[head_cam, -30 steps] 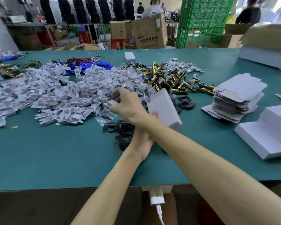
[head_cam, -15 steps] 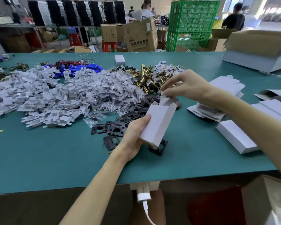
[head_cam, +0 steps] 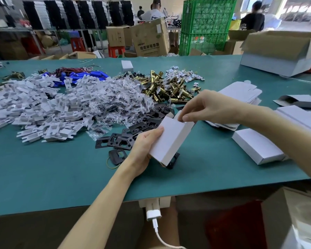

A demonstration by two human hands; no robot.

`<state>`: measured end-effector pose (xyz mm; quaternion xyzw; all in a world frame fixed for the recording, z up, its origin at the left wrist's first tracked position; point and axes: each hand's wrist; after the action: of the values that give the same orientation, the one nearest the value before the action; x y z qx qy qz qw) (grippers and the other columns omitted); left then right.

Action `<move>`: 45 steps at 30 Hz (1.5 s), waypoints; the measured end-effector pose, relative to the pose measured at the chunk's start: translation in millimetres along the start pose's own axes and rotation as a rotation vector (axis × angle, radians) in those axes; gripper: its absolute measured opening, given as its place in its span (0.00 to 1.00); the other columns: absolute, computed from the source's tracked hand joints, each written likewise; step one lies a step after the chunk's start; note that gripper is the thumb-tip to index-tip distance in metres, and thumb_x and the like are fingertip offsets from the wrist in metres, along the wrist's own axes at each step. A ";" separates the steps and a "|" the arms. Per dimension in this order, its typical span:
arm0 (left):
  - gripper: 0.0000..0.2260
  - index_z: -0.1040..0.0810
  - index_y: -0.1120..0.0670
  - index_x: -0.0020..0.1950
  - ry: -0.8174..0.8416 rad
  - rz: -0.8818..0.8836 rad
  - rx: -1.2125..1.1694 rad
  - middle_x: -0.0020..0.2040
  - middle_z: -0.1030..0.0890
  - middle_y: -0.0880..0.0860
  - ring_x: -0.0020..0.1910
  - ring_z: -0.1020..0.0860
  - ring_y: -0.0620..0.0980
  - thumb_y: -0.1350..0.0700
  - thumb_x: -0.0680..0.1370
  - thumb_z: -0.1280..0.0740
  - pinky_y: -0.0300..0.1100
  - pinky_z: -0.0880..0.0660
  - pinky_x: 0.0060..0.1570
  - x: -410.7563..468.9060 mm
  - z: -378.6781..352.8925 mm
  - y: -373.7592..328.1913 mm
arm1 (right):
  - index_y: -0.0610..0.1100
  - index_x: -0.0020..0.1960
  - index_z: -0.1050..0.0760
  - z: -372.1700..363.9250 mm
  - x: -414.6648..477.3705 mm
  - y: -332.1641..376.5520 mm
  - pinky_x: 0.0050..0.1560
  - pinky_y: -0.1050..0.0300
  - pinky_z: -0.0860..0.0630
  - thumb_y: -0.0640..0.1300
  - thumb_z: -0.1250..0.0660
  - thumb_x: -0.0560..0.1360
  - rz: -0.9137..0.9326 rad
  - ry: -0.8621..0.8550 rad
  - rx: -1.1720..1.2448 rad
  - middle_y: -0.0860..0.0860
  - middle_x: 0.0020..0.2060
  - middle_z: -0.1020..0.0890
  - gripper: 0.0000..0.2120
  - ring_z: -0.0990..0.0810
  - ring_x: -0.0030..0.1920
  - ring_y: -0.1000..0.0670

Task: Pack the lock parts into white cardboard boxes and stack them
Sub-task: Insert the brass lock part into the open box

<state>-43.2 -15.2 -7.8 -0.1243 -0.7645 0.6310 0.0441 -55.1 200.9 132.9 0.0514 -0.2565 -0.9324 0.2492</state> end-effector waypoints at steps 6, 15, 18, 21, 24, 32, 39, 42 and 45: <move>0.18 0.15 0.55 0.54 -0.014 -0.013 0.006 0.49 0.14 0.57 0.44 0.16 0.54 0.41 0.78 0.29 0.45 0.21 0.42 1.1 -0.3 0.4 | 0.51 0.59 0.17 -6.2 -4.3 5.3 0.55 0.66 0.25 0.46 0.30 0.80 -0.032 -0.032 -0.011 0.56 0.49 0.13 0.09 0.18 0.48 0.63; 0.15 0.21 0.56 0.61 -0.087 0.004 -0.099 0.47 0.13 0.52 0.43 0.15 0.50 0.46 0.85 0.38 0.45 0.18 0.38 3.2 -3.3 -0.8 | 0.44 0.62 0.18 -14.3 -0.1 0.9 0.65 0.55 0.24 0.39 0.33 0.80 -0.026 -0.287 0.031 0.52 0.54 0.14 0.12 0.17 0.57 0.54; 0.18 0.24 0.57 0.64 -0.146 0.011 -0.251 0.46 0.12 0.53 0.42 0.14 0.52 0.44 0.86 0.39 0.48 0.18 0.33 2.3 0.5 -1.5 | 0.42 0.60 0.20 -22.8 1.4 -9.5 0.62 0.54 0.23 0.36 0.35 0.80 -0.095 -0.504 0.113 0.50 0.51 0.14 0.11 0.17 0.53 0.51; 0.20 0.25 0.56 0.69 -0.218 -0.053 -0.309 0.51 0.13 0.56 0.43 0.13 0.54 0.42 0.86 0.40 0.50 0.18 0.32 3.8 3.8 -0.3 | 0.43 0.57 0.19 -46.7 -0.7 -19.4 0.59 0.54 0.23 0.41 0.31 0.79 -0.189 -0.349 0.007 0.49 0.51 0.15 0.08 0.18 0.50 0.50; 0.22 0.27 0.53 0.72 -0.271 -0.115 -0.311 0.57 0.15 0.58 0.47 0.14 0.53 0.40 0.85 0.42 0.50 0.17 0.32 6.5 3.4 0.5 | 0.44 0.60 0.21 -81.3 -5.0 -22.0 0.50 0.58 0.26 0.52 0.26 0.76 -0.239 -0.086 -0.055 0.48 0.52 0.18 0.17 0.20 0.48 0.50; 0.22 0.26 0.50 0.69 -0.290 -0.143 -0.249 0.57 0.15 0.53 0.54 0.15 0.52 0.38 0.84 0.44 0.56 0.16 0.53 8.0 0.0 3.1 | 0.49 0.55 0.33 -133.5 -8.2 -7.1 0.55 0.50 0.30 0.68 0.26 0.68 -0.211 0.110 -0.130 0.51 0.48 0.35 0.30 0.37 0.54 0.48; 0.14 0.28 0.49 0.63 -0.230 -0.151 -0.212 0.52 0.18 0.54 0.46 0.14 0.52 0.41 0.87 0.44 0.53 0.18 0.33 7.2 -0.4 2.5 | 0.45 0.52 0.35 -124.5 -4.5 -6.4 0.48 0.52 0.36 0.62 0.22 0.68 -0.318 0.134 -0.134 0.49 0.51 0.34 0.30 0.36 0.54 0.47; 0.13 0.29 0.50 0.62 -0.210 -0.166 -0.196 0.55 0.20 0.56 0.46 0.14 0.52 0.43 0.87 0.44 0.52 0.18 0.31 7.6 -0.2 3.0 | 0.47 0.49 0.35 -115.9 -4.5 -12.3 0.40 0.55 0.35 0.60 0.19 0.66 -0.354 0.129 -0.076 0.50 0.49 0.29 0.29 0.30 0.50 0.48; 0.13 0.31 0.51 0.63 -0.195 -0.168 -0.177 0.55 0.21 0.56 0.46 0.15 0.52 0.43 0.87 0.43 0.53 0.18 0.31 8.0 0.1 4.6 | 0.49 0.45 0.33 -109.8 -7.5 -17.5 0.35 0.60 0.36 0.58 0.20 0.67 -0.344 0.089 -0.064 0.53 0.44 0.27 0.25 0.27 0.46 0.50</move>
<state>-50.3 -12.6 -13.0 -0.0016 -0.8254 0.5644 0.0109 -31.6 167.9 29.0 0.1279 -0.2028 -0.9658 0.0985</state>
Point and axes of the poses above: each hand's wrist, its own x-axis towards the middle knuckle, its own z-axis out of the back of the hand, y = z × x
